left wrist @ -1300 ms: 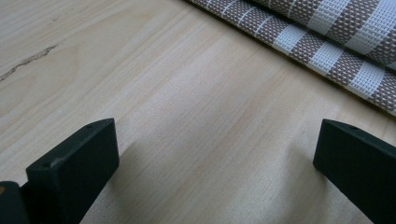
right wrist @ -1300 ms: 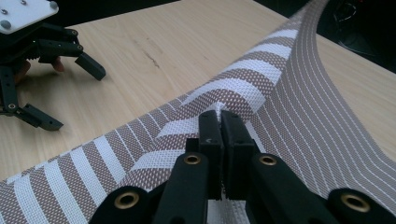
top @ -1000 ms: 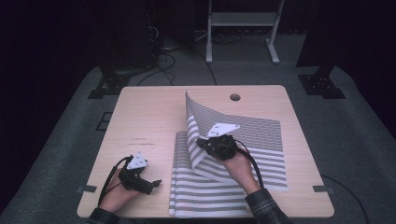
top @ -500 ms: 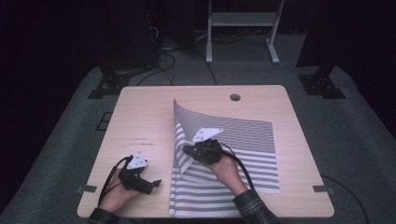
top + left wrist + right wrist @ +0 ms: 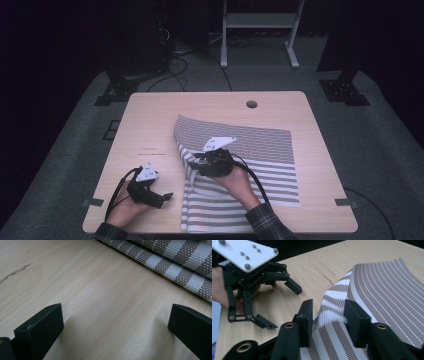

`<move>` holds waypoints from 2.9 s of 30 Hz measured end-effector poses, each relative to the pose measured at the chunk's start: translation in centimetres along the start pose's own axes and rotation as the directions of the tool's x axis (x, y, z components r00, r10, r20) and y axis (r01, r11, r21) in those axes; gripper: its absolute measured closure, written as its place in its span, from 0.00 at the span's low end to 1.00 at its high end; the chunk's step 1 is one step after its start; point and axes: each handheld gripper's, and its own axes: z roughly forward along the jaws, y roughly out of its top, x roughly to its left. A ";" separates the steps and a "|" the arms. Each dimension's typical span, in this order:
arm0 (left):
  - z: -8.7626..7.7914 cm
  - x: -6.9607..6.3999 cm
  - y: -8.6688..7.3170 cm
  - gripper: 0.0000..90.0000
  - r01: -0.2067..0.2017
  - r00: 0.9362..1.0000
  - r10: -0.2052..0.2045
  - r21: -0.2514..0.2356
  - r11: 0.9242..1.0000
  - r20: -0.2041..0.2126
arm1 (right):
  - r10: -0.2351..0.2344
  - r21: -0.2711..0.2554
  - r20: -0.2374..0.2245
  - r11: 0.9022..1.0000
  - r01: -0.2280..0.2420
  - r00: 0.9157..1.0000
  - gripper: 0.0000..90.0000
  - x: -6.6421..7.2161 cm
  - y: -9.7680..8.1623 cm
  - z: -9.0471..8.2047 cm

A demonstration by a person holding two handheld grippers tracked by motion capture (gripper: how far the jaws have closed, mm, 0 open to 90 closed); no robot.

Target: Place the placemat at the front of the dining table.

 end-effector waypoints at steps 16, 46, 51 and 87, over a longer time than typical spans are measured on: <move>0.0 0.0 0.0 0.00 -0.003 1.000 0.003 0.003 1.000 0.000 | 0.006 0.018 0.038 1.000 -0.006 0.999 0.45 -0.5 -0.2 -2.9; 0.0 0.0 0.0 0.00 -0.008 1.000 0.008 0.006 1.000 0.002 | 0.094 0.049 0.242 0.993 -0.109 0.966 0.41 -4.5 -6.3 -12.0; 0.0 0.0 0.0 0.00 -0.008 1.000 0.008 0.006 1.000 0.002 | 0.115 0.051 0.270 0.990 -0.134 0.956 0.41 -4.9 -7.9 -13.8; -0.1 -0.1 0.0 0.00 -0.008 1.000 0.008 0.004 1.000 0.001 | 0.185 0.212 0.417 0.932 -0.293 0.890 0.38 -3.8 -18.7 -19.3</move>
